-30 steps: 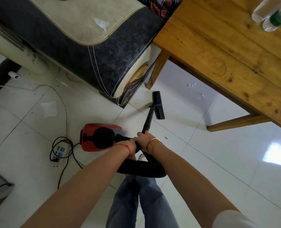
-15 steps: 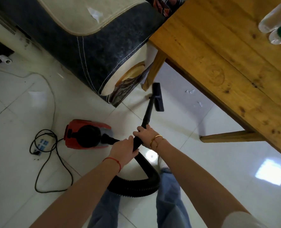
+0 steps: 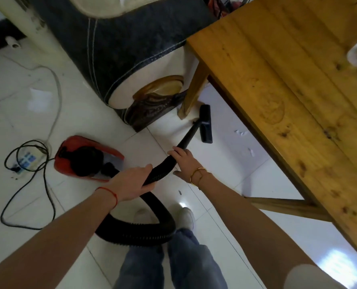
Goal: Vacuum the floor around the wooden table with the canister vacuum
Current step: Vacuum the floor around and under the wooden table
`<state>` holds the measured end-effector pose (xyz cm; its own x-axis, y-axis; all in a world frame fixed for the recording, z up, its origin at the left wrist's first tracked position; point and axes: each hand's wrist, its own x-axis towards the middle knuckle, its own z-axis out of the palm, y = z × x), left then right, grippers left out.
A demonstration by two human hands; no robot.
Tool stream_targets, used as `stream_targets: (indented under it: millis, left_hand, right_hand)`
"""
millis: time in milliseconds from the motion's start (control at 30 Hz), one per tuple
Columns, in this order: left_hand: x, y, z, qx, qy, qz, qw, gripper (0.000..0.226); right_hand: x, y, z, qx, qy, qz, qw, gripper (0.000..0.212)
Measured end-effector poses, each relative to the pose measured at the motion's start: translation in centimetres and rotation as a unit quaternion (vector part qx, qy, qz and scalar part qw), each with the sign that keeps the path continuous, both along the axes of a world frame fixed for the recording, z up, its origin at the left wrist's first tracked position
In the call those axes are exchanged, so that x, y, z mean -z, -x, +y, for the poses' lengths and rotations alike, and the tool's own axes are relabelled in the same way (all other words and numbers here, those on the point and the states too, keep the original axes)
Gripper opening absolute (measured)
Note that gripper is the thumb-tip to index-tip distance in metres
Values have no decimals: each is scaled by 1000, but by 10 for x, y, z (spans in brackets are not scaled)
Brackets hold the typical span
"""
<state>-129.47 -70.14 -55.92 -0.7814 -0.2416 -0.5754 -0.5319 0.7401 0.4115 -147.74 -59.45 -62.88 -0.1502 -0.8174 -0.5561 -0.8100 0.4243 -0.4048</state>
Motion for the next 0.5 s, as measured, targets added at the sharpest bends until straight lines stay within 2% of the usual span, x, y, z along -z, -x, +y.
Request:
stream_targets:
  millis: [133,200,333,433,500]
  left_hand:
    - [24,-7,-4,17,64,-17,998,33]
    - [34,-6,-5,37,116,-50,991,36]
    - [56,17,10,33,165,-137,976,56]
    - [77,30,14,-34,167,-190,967,41]
    - [91,34,12,-79,160,-185,966,37]
  right_hand:
    - [35,-8,-13,12,44,6,999,42]
    - [47,-12,-16,-7,64,28,998,42]
    - [72,-19,-18,-38,75,89,992,48]
    - [89,-20,-23,-58,102,95,989,48]
    - [106,-21,-28,-72,134,106,983,50]
